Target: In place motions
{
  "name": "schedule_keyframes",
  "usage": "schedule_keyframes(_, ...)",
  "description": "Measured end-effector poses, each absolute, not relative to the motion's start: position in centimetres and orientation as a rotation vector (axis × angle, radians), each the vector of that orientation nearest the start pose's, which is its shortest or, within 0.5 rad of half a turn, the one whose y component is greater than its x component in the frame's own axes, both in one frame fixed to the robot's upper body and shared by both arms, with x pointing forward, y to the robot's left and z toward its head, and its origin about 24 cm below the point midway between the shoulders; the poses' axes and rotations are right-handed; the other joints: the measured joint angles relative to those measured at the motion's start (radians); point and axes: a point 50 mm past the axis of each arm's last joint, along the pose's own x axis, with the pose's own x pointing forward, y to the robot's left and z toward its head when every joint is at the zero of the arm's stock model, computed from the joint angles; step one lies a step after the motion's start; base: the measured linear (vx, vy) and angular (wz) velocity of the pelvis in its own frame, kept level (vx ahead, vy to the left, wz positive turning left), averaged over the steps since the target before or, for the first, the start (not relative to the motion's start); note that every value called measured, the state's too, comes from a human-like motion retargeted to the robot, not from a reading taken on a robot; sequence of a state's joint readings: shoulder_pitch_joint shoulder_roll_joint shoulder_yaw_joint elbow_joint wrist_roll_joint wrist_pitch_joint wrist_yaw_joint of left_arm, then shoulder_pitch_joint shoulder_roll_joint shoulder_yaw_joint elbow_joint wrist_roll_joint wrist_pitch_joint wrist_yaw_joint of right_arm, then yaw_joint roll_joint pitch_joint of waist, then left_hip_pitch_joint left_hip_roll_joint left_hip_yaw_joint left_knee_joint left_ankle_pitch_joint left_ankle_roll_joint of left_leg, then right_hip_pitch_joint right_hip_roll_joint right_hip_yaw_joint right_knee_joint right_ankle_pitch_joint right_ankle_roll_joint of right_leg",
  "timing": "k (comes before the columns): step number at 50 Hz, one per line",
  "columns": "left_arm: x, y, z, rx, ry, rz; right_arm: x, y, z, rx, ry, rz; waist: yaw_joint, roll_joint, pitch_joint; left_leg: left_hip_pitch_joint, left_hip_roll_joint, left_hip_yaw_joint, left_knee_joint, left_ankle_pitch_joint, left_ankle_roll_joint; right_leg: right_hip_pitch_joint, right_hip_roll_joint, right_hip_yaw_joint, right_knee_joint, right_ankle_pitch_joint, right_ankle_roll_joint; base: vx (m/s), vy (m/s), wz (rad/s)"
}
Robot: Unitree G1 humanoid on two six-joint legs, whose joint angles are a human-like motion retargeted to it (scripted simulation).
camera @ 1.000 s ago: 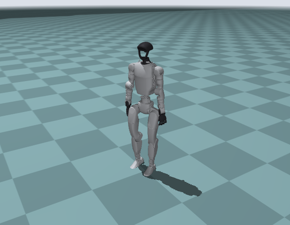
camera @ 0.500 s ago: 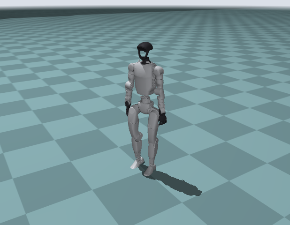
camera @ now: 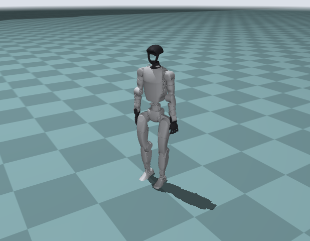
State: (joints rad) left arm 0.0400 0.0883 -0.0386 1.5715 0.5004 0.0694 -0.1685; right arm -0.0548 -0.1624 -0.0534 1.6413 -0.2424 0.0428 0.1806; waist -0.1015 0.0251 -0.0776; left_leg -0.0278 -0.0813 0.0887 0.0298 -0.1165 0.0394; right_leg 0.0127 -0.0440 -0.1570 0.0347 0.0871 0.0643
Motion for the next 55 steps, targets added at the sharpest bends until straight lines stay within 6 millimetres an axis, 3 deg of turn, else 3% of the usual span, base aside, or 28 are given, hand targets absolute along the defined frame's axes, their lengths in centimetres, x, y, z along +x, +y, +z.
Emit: schedule_keyframes(55,-2.2,18.16,-17.89,0.34,1.719,-0.461,1.08,-20.37,-17.56,-0.129,1.657,0.169,0.001,-0.014,-0.018,0.001,0.0,0.003,0.001,-0.006,0.002,0.003,0.005,0.003,0.0,0.003,-0.012,0.0,0.0,0.0)
